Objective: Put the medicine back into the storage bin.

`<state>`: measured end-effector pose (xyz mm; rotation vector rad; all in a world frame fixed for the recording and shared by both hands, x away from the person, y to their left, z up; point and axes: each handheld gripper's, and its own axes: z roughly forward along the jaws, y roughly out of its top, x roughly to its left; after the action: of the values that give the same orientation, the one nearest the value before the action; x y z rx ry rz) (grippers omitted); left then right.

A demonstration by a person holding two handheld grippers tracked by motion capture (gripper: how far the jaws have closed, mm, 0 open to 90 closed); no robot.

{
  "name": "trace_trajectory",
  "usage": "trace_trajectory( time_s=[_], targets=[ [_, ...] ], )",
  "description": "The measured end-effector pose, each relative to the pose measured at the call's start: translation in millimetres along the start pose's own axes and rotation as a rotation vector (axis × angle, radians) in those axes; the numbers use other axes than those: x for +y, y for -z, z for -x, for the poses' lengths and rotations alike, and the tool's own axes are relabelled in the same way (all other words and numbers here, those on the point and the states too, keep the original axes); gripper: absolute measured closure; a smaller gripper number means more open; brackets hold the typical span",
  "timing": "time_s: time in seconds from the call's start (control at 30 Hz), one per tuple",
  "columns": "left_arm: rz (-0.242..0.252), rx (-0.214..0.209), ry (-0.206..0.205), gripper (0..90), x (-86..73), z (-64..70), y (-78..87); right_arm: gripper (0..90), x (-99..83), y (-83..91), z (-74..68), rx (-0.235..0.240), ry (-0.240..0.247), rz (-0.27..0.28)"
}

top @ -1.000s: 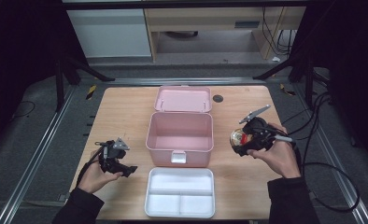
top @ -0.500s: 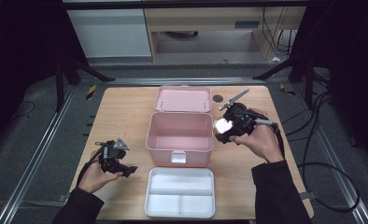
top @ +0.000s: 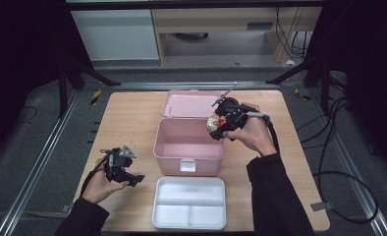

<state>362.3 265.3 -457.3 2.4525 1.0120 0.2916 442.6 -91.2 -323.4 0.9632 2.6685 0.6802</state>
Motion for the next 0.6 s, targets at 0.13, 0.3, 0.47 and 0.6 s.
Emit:
trace_trajectory(
  time_s=[0.13,0.3,0.47,0.6],
  targets=[
    [0.004,0.003,-0.002,24.8,0.2,0.1,0.9,20.5,12.4,-11.8,-4.5,0.019,0.014,-0.013],
    [0.002,0.005,-0.006,24.7,0.4,0.2,0.6,20.4,27.7,-25.3,-9.4,0.035,0.034,-0.012],
    [-0.001,0.001,-0.007,24.7,0.1,0.3,0.1,20.4,40.1,-38.7,-12.8,0.051,0.049,-0.009],
    [0.0,-0.002,-0.006,24.7,0.3,0.7,-0.5,20.4,50.0,-49.0,-17.7,0.059,0.061,-0.016]
  ],
)
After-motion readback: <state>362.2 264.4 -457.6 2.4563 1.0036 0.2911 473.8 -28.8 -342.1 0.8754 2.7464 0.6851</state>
